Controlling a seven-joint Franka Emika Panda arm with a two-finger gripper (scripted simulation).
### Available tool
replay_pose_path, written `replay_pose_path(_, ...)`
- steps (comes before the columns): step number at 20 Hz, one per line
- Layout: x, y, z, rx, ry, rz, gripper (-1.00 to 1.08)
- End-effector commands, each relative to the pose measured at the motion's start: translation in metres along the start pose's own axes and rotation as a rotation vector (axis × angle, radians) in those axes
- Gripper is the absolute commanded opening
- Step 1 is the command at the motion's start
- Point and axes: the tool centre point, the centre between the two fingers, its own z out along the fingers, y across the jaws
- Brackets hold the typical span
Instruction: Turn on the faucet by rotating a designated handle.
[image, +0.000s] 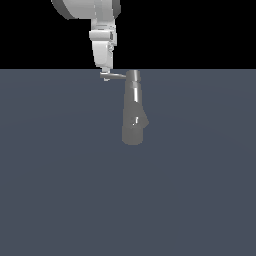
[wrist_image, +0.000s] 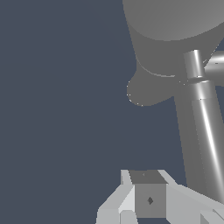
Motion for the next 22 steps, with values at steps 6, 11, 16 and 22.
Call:
replay_pose_path(6,-0.001,0.018,-0.005,-0.006,0.0,-0.001,-1.0)
replay_pose_path(11,-0.001,0.03,-0.01,-0.006,0.0,-0.001,-1.0)
replay_pose_path(16,-0.001,0.042,-0.016,-0.006,0.0,0.0,-1.0)
replay_pose_path(22,0.007,0.046,-0.023,0.008,0.002,0.011,-1.0)
